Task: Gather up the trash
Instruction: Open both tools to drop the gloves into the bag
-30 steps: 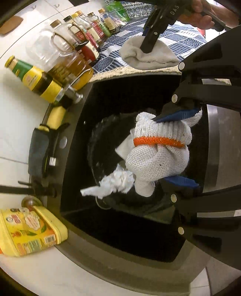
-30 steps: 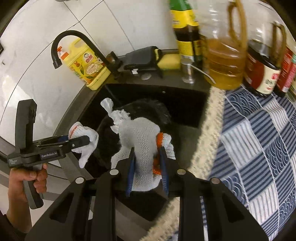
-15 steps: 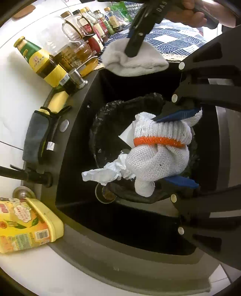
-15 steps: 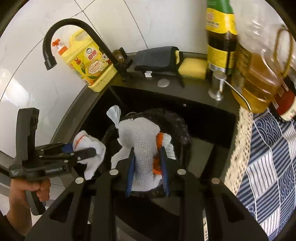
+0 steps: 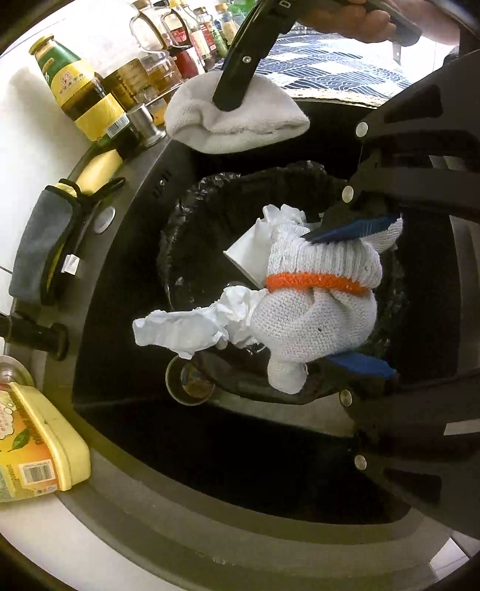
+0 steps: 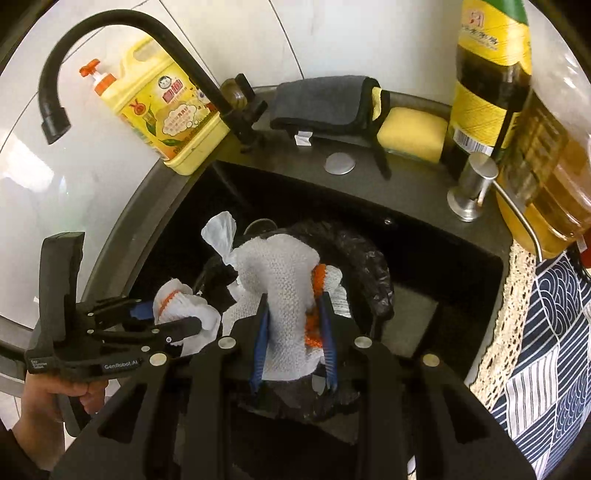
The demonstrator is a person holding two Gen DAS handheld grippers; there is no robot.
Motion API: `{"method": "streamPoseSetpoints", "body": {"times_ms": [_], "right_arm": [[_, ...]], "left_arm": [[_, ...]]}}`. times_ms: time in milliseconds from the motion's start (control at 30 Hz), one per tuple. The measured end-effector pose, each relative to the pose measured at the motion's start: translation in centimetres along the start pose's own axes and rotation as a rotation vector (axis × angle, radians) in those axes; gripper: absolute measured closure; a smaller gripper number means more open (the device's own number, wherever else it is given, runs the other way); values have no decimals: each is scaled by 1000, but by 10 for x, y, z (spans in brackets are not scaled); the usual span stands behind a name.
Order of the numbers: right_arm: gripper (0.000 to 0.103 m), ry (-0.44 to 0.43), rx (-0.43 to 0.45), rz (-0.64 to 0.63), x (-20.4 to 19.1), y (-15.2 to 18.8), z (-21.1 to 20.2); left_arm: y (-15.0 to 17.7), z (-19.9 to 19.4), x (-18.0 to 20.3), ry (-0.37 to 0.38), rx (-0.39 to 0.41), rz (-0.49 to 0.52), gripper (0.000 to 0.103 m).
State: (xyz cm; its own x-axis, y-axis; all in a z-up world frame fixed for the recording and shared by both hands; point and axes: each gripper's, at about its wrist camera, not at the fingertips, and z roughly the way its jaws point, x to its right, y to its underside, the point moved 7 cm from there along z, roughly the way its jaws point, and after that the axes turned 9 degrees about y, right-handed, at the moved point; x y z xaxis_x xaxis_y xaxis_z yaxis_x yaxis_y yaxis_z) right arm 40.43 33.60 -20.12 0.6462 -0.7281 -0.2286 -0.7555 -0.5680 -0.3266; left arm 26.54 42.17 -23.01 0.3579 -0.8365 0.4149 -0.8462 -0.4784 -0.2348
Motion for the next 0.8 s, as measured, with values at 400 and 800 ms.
{"method": "streamPoseSetpoints", "body": {"times_ms": [400,800], "right_arm": [[56,-9,-3,82,6,-6,-4],[56,17,39,119,7,16,-37]], "left_arm": [[-1,6,0,4,-24,-2,26],[4,-11,9,-1,15,28,25]]}}
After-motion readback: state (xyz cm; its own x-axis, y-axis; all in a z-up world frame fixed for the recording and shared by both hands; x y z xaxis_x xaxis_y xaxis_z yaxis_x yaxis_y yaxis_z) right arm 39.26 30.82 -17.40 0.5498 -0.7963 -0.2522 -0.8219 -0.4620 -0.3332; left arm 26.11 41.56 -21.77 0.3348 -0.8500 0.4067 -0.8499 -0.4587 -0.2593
